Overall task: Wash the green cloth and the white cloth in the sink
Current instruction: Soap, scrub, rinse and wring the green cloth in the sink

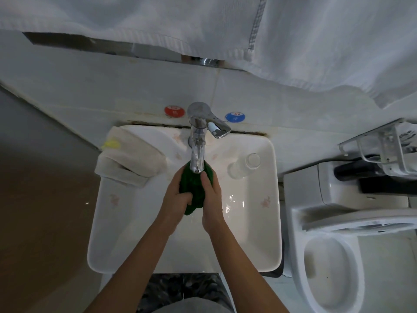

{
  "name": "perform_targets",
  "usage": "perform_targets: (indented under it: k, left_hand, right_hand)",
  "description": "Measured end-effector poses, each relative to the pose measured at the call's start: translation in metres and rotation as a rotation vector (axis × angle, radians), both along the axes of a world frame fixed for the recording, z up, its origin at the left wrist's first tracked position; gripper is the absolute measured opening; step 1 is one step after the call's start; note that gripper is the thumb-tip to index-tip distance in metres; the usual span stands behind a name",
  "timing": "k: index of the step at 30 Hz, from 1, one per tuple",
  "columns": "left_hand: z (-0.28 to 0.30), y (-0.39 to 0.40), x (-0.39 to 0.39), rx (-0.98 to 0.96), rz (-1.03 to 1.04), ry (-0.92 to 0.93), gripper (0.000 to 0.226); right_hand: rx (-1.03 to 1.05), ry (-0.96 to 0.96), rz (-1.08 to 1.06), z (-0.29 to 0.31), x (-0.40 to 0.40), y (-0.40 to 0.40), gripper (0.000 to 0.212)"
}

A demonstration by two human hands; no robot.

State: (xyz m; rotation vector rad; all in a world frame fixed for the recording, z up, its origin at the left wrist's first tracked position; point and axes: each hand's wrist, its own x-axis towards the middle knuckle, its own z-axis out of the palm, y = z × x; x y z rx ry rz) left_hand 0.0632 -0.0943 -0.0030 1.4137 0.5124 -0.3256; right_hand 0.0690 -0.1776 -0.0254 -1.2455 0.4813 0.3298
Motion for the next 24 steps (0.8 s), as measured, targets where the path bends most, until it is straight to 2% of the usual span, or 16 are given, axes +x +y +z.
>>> perform_targets:
  k: [3, 5, 7, 11, 14, 19, 24]
  left_hand:
    - [-0.006, -0.011, 0.001, -0.093, 0.141, 0.044, 0.039]
    - [-0.014, -0.018, 0.002, 0.041, 0.196, 0.079, 0.023]
    - [-0.022, -0.020, 0.001, 0.214, 0.240, 0.087, 0.022]
    - [-0.026, -0.018, 0.001, 0.340, 0.287, 0.030, 0.023]
    - [-0.023, -0.017, 0.002, 0.376, 0.297, 0.023, 0.027]
    - [-0.021, -0.017, 0.005, 0.353, 0.299, -0.034, 0.030]
    - [-0.017, -0.012, 0.014, 0.311, 0.287, -0.018, 0.020]
  right_hand:
    - [-0.013, 0.021, -0.107, -0.001, -0.002, 0.002, 0.019]
    - [-0.073, 0.055, -0.147, -0.001, -0.001, 0.006, 0.021]
    - [-0.105, 0.069, -0.156, 0.000, -0.001, 0.011, 0.027]
    - [-0.097, 0.102, -0.186, 0.000, -0.001, 0.014, 0.025]
    - [-0.160, 0.103, -0.201, -0.003, 0.002, 0.014, 0.023]
    - [-0.262, 0.061, -0.209, -0.004, 0.006, 0.014, 0.042]
    - [-0.267, -0.012, -0.160, -0.002, 0.010, 0.016, 0.005]
